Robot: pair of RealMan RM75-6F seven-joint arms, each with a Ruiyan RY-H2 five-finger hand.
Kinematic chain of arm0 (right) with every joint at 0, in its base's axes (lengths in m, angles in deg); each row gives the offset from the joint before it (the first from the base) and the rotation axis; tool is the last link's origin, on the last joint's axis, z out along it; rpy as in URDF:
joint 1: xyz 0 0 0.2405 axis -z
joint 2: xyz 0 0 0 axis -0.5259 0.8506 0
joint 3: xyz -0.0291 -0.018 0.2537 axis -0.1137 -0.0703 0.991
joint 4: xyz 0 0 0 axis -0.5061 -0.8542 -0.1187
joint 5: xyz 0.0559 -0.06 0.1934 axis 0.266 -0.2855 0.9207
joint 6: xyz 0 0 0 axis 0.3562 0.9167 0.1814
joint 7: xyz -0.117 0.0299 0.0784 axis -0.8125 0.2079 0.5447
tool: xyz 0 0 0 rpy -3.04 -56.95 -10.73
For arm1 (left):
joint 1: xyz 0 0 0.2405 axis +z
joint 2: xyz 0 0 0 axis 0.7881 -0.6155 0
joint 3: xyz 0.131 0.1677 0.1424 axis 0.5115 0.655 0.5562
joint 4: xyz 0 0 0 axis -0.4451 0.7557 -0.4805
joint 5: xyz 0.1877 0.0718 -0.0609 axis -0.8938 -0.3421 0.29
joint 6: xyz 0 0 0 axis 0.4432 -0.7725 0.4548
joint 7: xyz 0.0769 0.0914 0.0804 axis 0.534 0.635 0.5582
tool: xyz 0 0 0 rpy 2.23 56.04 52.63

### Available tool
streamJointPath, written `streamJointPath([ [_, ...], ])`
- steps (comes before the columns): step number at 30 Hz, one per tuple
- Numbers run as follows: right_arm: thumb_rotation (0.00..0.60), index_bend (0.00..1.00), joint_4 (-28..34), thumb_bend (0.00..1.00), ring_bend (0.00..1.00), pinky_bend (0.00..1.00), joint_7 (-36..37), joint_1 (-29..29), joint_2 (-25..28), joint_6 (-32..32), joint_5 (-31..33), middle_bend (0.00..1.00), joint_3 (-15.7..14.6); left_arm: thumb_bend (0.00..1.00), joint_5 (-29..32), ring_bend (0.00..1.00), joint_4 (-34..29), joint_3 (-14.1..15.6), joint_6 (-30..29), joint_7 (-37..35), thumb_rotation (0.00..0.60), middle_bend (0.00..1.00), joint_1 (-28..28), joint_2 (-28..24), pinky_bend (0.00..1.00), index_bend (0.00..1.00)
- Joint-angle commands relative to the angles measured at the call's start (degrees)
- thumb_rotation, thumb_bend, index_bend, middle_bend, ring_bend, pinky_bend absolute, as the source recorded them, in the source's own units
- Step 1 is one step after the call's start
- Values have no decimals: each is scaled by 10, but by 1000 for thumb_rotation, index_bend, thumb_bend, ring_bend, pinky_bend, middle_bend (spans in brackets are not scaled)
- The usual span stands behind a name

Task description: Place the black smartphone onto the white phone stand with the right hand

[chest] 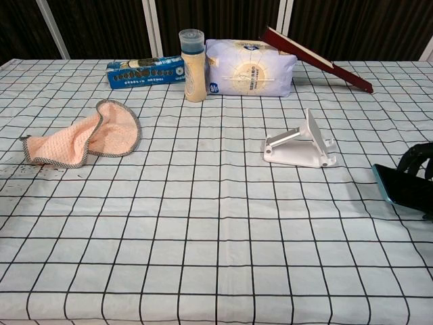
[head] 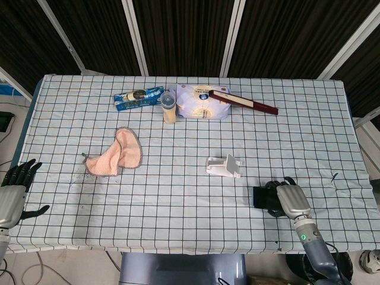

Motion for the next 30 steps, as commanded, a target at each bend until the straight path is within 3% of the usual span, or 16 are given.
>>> streamJointPath([
  [1,600,739,28,732,417,153,51,1,6,11,9,613,31,0,0,0,0,0,0,0,600,0,0,0,0,0],
  [10,600,738,74,745,417,152,188,-11,-20,17,86,611,128,0,-1,0,1,0,-2,-1,600,0,1,1,0,0],
  [21,600,738,29,745,417,153,292,-35,-92,-4,139,611,180,0,-3,0,1,1,-1,-4,600,0,0,0,0,0],
  [30,600,738,-24,746,417,152,352,-42,-137,-2,120,610,190,0,-2,0,-1,0,0,-9,600,0,0,0,0,0],
])
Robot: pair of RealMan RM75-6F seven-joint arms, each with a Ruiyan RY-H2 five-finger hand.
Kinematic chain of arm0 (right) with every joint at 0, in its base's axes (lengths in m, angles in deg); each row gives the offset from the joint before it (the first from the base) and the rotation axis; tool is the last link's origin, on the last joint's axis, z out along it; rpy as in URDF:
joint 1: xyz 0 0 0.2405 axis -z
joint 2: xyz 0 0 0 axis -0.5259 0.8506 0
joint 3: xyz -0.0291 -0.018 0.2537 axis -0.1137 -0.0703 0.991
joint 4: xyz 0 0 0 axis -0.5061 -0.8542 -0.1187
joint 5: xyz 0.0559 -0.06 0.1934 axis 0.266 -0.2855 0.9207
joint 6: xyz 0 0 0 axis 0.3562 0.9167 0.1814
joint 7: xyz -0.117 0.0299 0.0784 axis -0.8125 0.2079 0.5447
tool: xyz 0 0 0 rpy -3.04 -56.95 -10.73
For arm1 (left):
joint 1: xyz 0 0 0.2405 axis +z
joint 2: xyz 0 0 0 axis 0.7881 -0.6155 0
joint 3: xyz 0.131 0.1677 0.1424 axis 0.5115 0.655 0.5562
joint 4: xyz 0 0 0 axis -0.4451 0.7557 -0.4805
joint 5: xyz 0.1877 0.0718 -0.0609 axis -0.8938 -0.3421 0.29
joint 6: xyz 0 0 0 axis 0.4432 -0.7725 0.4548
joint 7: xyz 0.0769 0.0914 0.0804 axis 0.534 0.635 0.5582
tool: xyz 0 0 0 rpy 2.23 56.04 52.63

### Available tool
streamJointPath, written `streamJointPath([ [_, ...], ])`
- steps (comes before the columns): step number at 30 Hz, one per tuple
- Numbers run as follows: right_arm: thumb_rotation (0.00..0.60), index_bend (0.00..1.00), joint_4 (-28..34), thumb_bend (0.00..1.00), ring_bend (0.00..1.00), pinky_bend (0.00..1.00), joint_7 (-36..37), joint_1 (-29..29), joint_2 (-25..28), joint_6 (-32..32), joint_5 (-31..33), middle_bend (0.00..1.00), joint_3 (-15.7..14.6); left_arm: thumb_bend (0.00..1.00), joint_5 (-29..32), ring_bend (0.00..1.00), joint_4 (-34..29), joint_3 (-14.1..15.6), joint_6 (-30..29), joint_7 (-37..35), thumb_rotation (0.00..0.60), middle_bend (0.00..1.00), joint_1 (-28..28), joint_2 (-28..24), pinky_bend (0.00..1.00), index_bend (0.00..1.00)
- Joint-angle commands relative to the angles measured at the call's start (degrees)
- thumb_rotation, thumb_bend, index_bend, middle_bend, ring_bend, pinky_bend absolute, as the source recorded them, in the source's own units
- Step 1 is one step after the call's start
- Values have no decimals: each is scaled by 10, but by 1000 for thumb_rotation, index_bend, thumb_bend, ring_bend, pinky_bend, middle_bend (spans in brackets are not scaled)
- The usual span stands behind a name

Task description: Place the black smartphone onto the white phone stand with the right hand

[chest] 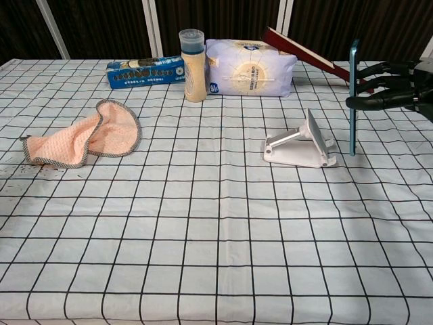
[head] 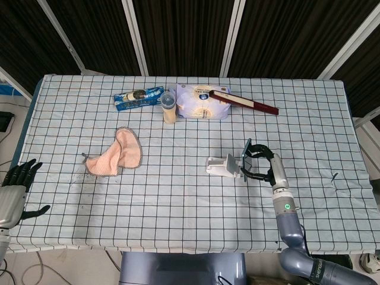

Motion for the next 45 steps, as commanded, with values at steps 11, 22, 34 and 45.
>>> streamJointPath([
  [11,600,738,-108,745,417,152,152,1,-53,11,-105,611,-9,0,5,0,-4,0,5,1,600,0,-1,0,0,0],
  [22,600,738,-171,745,417,152,236,-1,-89,23,-151,611,-23,0,13,0,-6,-1,9,8,600,0,-2,1,0,0],
  [34,600,739,-239,745,417,152,282,-15,-128,29,-176,611,-29,0,17,0,-8,-3,11,9,600,0,-2,1,0,0],
  [45,600,739,-281,746,417,152,302,-20,-143,24,-176,611,-32,0,19,0,-9,-1,16,7,600,0,-3,-1,0,0],
])
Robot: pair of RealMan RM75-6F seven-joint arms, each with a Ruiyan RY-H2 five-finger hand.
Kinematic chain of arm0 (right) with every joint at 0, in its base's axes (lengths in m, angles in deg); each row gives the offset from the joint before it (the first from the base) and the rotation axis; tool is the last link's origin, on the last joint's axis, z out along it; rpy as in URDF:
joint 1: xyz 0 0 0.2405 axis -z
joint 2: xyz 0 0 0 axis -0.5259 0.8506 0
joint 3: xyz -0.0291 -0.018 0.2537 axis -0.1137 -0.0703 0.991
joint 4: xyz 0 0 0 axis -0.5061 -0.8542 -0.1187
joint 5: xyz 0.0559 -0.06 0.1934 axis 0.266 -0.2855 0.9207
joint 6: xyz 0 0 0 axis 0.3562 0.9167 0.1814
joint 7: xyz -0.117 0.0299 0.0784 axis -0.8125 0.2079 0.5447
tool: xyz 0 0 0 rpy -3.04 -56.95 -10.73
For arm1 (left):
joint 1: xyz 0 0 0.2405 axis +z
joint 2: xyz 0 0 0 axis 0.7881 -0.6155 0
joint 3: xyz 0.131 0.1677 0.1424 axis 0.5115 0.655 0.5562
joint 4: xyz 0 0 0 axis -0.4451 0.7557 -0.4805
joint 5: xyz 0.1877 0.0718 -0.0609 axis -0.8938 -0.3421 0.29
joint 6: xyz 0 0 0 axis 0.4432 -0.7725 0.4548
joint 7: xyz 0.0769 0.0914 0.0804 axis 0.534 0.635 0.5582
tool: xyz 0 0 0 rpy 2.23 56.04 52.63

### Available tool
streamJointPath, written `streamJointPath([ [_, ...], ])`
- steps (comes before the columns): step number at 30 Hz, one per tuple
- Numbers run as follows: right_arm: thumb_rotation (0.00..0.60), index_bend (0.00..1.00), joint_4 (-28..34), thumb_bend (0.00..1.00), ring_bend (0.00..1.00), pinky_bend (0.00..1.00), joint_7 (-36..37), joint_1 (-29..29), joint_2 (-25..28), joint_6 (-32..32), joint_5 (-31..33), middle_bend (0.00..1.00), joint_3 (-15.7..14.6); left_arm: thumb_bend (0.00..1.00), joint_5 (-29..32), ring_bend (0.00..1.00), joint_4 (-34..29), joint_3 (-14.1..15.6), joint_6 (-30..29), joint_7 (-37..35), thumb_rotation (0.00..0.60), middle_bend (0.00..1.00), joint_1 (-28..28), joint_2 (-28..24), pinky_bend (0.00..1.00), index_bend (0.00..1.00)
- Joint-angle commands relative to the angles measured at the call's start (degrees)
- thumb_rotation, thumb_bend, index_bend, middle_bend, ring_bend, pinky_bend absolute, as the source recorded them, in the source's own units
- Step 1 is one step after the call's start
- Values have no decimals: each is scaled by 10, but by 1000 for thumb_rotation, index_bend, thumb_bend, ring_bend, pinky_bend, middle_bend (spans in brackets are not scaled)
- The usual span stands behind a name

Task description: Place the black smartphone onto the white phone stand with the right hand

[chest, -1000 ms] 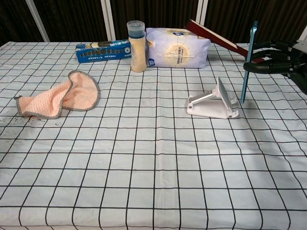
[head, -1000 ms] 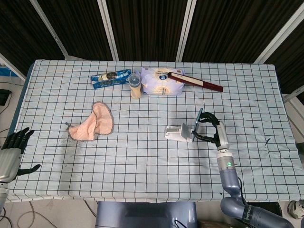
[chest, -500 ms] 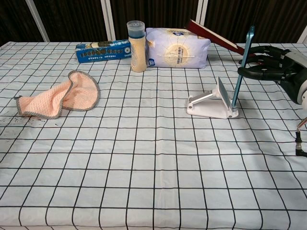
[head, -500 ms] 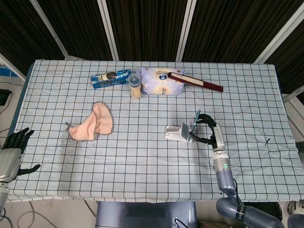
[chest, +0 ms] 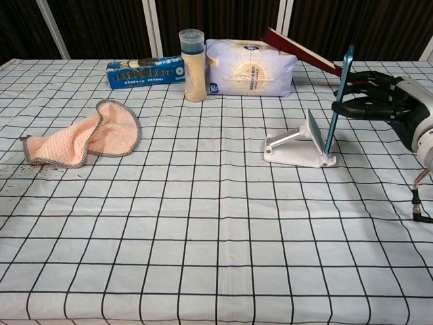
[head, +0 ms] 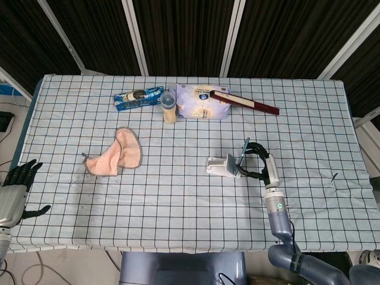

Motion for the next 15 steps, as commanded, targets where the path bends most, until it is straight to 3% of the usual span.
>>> streamJointPath([
  [1,600,739,-7,745,417,152,6,-1,-4,-2,1,611,0,0,0,0,-1,1,1,1,600,0,0,0,0,0],
  [15,600,738,-31,745,417,152,14,-5,-20,3,-8,611,-8,0,2,0,-1,0,2,0,600,0,0,0,0,0],
])
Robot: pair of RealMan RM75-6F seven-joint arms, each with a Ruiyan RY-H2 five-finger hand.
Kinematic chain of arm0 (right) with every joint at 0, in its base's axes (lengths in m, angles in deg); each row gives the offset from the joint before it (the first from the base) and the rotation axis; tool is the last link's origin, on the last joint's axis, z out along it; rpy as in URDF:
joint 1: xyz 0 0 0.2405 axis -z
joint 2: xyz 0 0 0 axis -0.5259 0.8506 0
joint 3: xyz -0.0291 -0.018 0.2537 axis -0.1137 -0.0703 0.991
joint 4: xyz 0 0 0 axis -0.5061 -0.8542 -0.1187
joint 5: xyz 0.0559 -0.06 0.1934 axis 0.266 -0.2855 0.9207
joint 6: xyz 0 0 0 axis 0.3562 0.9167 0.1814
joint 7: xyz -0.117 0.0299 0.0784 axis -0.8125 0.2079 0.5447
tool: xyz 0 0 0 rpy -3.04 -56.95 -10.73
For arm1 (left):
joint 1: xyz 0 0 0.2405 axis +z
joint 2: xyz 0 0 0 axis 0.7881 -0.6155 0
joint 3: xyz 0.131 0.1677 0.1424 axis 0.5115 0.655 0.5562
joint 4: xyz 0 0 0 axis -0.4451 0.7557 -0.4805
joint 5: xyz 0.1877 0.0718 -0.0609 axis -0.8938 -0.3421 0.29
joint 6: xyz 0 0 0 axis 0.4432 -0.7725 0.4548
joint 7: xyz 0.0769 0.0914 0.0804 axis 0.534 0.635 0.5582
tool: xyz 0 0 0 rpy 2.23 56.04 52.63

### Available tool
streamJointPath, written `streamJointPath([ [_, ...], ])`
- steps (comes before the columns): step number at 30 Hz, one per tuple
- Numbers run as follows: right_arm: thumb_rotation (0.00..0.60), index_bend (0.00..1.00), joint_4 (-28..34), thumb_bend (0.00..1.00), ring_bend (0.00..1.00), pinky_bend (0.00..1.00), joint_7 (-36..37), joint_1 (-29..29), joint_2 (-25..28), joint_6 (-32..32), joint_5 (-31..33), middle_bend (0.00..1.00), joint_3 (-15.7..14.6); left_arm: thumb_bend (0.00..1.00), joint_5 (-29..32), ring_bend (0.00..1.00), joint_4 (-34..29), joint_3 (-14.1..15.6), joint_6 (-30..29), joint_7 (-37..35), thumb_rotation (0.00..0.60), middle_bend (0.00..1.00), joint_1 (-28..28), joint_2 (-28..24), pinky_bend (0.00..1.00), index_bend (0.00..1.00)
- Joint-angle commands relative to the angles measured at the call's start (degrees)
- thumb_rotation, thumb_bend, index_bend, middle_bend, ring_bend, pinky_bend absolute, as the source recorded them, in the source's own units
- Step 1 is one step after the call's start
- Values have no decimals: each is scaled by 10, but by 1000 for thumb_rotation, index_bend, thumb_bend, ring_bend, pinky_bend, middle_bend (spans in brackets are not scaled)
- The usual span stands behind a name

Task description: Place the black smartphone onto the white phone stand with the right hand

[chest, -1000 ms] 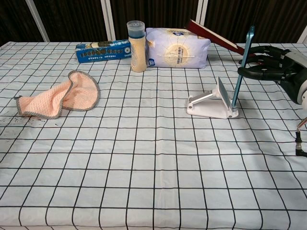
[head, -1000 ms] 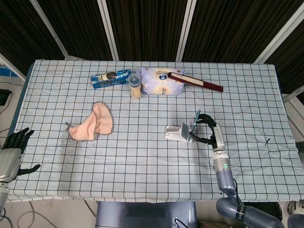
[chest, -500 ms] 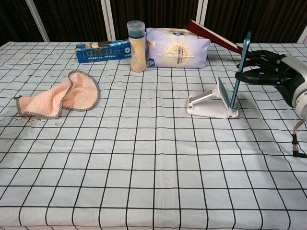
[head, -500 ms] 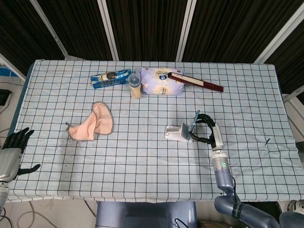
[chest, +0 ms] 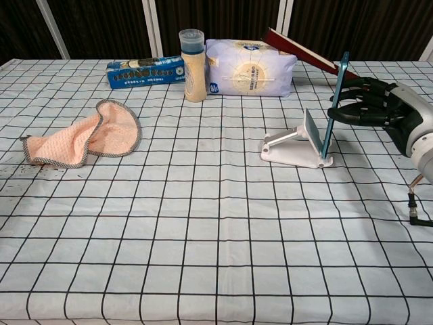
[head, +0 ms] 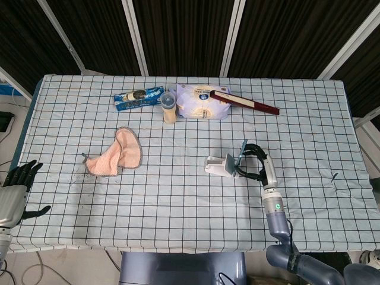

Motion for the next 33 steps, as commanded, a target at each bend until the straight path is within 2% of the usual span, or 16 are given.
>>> streamJointPath([
  [1,600,738,-3,745,417,152,1,0,-2,0,0,611,-1,0,0,0,0,0,0,0,600,0,0,0,0,0],
  [14,600,738,-21,738,394,152,1,-2,-11,1,-3,602,-6,0,1,0,0,-1,1,0,600,0,-1,-1,0,0],
  [22,600,737,-31,626,328,151,-7,-4,-14,1,-9,547,-12,0,1,0,1,-1,1,-2,600,0,0,-1,0,0],
  [28,600,722,-32,576,313,150,-12,-5,-14,2,-14,535,-17,0,1,0,1,-1,0,-4,600,0,-1,-1,0,0],
  [33,600,695,-29,491,301,151,-15,-6,-14,3,-15,521,-18,0,1,0,1,-1,1,-5,600,0,-1,-2,0,0],
])
